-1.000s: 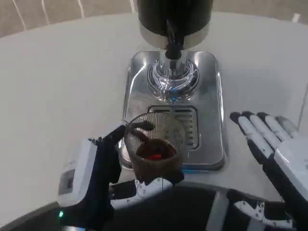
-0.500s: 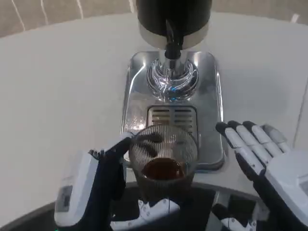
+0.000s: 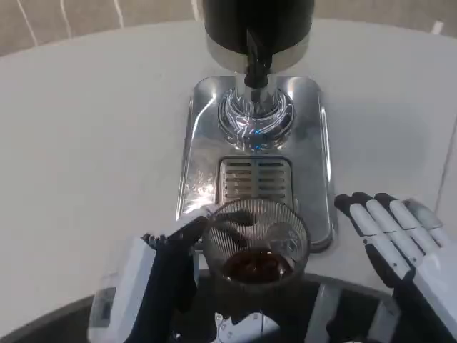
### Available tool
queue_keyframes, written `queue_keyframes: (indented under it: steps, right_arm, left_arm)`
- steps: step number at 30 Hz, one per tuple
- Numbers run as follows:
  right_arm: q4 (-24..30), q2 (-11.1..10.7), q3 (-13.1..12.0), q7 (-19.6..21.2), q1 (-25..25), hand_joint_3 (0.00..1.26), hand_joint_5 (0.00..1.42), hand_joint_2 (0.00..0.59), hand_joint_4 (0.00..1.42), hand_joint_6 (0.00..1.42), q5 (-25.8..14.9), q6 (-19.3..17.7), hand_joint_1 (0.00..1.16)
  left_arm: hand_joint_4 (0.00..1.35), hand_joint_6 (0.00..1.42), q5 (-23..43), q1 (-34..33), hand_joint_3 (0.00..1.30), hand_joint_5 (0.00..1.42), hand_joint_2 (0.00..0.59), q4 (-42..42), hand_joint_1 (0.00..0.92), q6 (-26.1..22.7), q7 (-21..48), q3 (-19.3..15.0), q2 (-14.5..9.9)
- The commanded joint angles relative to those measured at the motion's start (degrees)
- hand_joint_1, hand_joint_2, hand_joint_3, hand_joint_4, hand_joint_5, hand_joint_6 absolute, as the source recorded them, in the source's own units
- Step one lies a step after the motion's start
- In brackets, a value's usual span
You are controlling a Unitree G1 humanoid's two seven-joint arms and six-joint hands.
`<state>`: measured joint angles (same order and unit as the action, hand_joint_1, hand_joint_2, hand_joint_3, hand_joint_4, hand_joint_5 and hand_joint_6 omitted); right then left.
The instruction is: Grasp the cup under the faucet to collect the drink, then remove the cup.
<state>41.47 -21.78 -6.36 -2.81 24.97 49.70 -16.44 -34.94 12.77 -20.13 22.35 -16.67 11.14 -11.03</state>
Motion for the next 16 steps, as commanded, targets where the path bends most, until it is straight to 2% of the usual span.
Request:
queue_keyframes:
  steps: [1,8,12,16]
  right_arm:
    - [0.4,1.6,0.2,1.8,1.4,0.0,0.0,0.375,0.0,0.0,0.3,-0.9,0.51]
    - [1.3,2.8,0.3,1.4,2.3,0.0,0.0,0.376,0.0,0.0,0.5,-0.7,0.52]
    - [1.3,3.8,1.1,1.2,1.8,0.0,0.0,0.376,0.0,0.0,1.2,-0.2,0.52]
    - [1.5,4.3,0.8,1.3,2.4,0.0,0.0,0.376,0.0,0.0,1.0,-0.2,0.52]
  left_arm:
    - [1.22,1.42,-0.4,-0.3,1.09,1.38,0.077,-1.1,0.745,2.0,-0.4,0.6,1.0]
    - [1.21,1.42,-2.4,-0.2,1.09,1.36,0.077,-1.1,0.744,1.8,-1.1,0.5,1.4]
    - [1.2,1.42,-2.4,-0.1,1.09,1.36,0.081,-0.8,0.746,1.8,-1.1,0.9,1.9]
    - [1.2,1.42,-1.7,-0.3,1.09,1.36,0.084,-0.7,0.75,1.8,-0.8,0.4,1.7]
